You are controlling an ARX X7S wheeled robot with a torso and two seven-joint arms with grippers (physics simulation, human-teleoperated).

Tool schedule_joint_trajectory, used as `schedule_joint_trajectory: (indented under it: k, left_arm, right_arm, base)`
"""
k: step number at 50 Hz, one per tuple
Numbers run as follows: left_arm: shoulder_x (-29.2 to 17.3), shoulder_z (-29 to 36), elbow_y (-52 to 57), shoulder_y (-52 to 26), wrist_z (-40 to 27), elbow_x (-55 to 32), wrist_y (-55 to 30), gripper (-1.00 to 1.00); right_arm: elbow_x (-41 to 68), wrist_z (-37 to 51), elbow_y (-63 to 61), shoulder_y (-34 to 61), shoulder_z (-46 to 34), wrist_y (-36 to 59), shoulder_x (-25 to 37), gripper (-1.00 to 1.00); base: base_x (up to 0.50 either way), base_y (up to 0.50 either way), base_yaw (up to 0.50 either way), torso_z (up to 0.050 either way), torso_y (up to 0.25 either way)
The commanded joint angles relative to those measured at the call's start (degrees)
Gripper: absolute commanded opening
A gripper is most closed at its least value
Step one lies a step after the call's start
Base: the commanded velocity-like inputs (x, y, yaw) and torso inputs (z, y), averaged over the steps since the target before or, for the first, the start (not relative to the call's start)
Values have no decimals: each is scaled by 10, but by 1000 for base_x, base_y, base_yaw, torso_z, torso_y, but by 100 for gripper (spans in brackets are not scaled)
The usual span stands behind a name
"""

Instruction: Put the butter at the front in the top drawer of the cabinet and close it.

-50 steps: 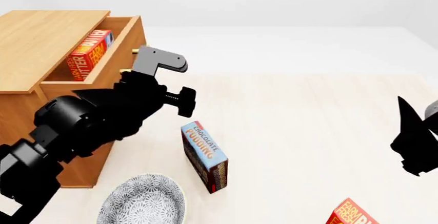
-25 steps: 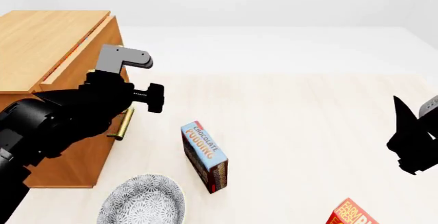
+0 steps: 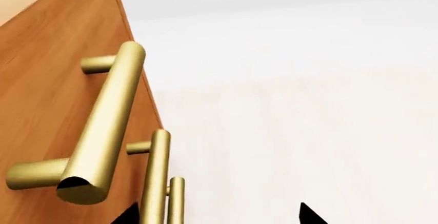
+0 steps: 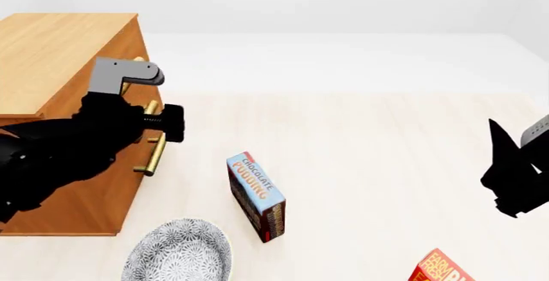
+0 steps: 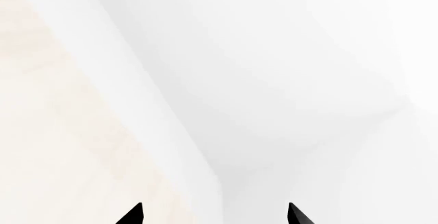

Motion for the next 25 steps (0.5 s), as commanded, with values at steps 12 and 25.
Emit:
schedule_joint_trajectory:
  k: [12, 25]
  left_arm:
    - [-164, -41, 294, 104, -68, -37, 40, 100]
    - [-261, -65, 479, 181, -86, -40, 136, 100]
  right_arm:
    - [47, 103, 23, -56, -13, -74, -40, 100]
    - [54, 165, 69, -142, -36, -199, -98, 100]
  base:
    - [0, 0, 0, 0, 0]
    - [0, 0, 0, 0, 0]
